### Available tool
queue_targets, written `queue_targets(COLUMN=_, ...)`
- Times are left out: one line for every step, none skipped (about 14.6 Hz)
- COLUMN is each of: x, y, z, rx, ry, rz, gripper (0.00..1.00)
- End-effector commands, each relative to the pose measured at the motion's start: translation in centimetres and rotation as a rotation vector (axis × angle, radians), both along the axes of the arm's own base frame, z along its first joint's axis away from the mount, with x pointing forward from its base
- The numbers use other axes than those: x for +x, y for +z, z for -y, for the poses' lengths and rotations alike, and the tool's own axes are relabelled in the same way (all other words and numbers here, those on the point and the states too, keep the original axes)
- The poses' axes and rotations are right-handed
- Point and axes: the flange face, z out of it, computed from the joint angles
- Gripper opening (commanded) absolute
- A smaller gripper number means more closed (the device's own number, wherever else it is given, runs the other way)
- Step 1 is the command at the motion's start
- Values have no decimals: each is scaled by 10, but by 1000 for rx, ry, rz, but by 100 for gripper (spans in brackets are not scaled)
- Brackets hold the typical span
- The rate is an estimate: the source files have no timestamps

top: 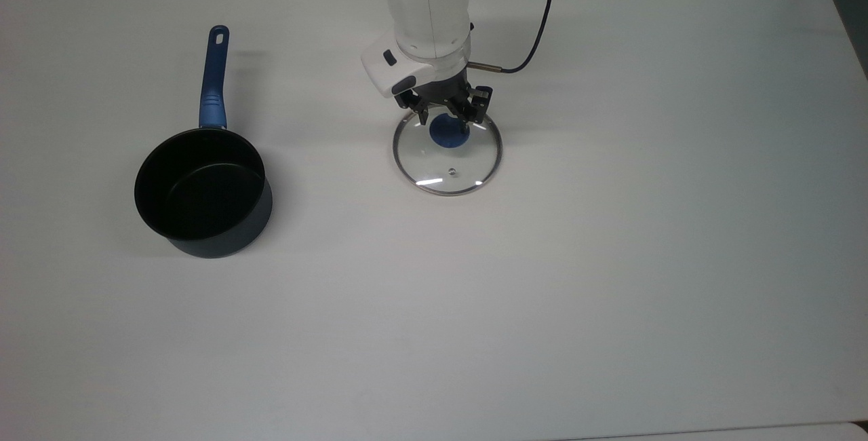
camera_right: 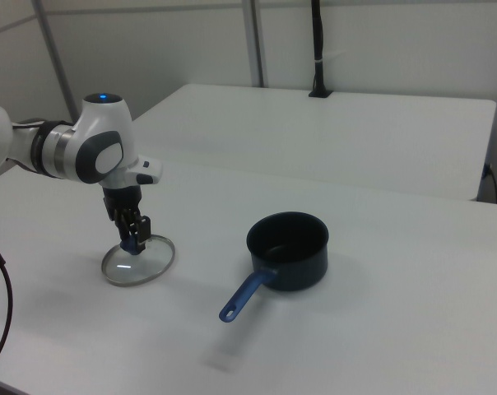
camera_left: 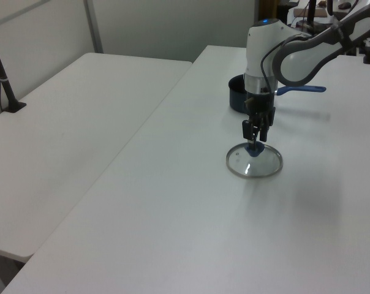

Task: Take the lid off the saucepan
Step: 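Open the gripper and raise it off the lid knob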

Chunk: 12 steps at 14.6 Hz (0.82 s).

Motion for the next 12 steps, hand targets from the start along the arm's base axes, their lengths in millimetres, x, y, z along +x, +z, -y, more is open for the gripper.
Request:
queue_targets(x=0, y=-5, z=-7, rx=-12, ry=12, rz=11, gripper=64)
queue_targets(x=0, y=-5, z=-6, rx=-12, ry=10, rz=11, gripper=64)
queue_targets(x=1, y=-2, z=-7, rx=-11, ry=13, rz=15, gripper=64)
queue_targets(x=2, y=0, z=-6, rx=-11, ry=11, rz=15, gripper=64)
queue_targets(x=2, y=3, z=-5, rx=-11, ry=15, rz=16, gripper=64)
queue_targets(x=0, y=9, z=-3, rx=-18, ry=22, rz=13, gripper=67)
queue_targets(x=-4, y=19, z=-2, rx=-29, ry=35, rz=2, gripper=79)
queue_targets(x=-12, y=38, z=0, rx=-44, ry=74, rz=-23, gripper=100)
queue_targets(x=-20, y=55, z=4, rx=-59, ry=111, rz=-65, gripper=100)
queue_targets(x=-22, y=77, z=9, rx=-73, ry=143, rz=-76, gripper=100)
queue_targets(x=-20, y=96, z=28, rx=-78, ry=172, rz=-92, gripper=100)
queue_targets(x=-15, y=115, z=41, rx=-74, ry=202, rz=-100, gripper=100)
